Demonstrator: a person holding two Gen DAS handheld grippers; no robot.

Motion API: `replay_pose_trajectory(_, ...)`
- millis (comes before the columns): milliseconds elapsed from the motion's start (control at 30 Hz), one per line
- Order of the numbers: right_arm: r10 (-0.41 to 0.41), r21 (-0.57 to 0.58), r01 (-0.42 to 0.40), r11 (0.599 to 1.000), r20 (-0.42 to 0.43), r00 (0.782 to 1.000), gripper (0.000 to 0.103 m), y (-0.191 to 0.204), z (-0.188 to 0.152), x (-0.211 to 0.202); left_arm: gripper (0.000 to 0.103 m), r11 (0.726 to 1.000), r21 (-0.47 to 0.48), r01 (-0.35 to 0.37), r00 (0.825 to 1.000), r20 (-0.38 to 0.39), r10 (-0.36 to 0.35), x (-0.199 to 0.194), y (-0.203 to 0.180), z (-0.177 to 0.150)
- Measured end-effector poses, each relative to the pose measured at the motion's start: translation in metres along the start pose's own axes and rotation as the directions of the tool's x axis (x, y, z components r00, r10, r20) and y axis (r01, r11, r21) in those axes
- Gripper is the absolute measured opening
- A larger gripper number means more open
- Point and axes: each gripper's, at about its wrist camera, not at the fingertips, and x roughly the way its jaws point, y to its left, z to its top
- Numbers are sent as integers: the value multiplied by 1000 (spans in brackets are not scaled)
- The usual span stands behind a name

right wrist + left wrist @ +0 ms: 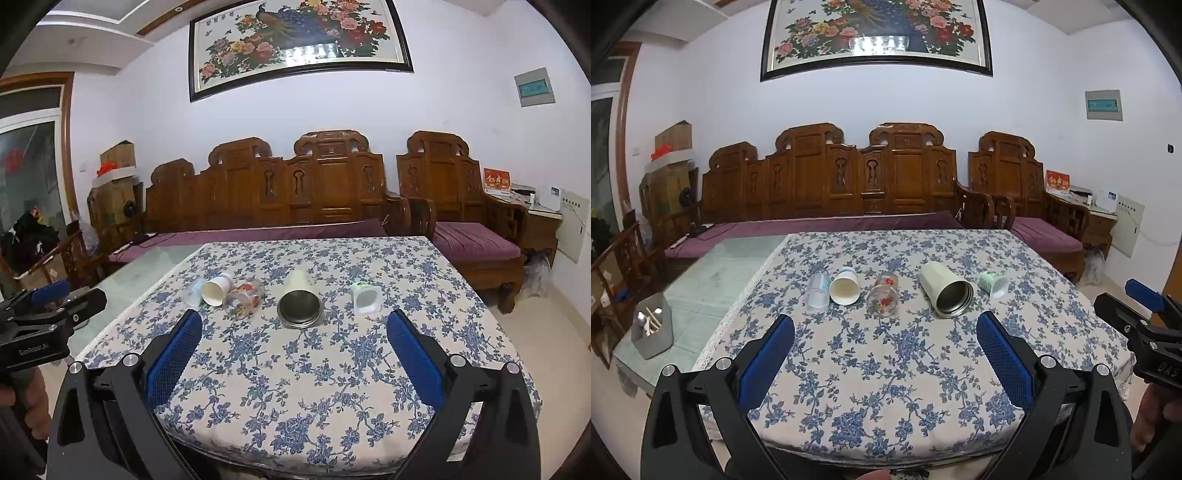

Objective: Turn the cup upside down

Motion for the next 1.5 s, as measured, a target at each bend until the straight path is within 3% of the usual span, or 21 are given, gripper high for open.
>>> replay_pose_trajectory(1500,6,2,-6,1000,8,1000,101,3,4,-1,95,1000,5,3,1000,11,-3,-6,-9,10)
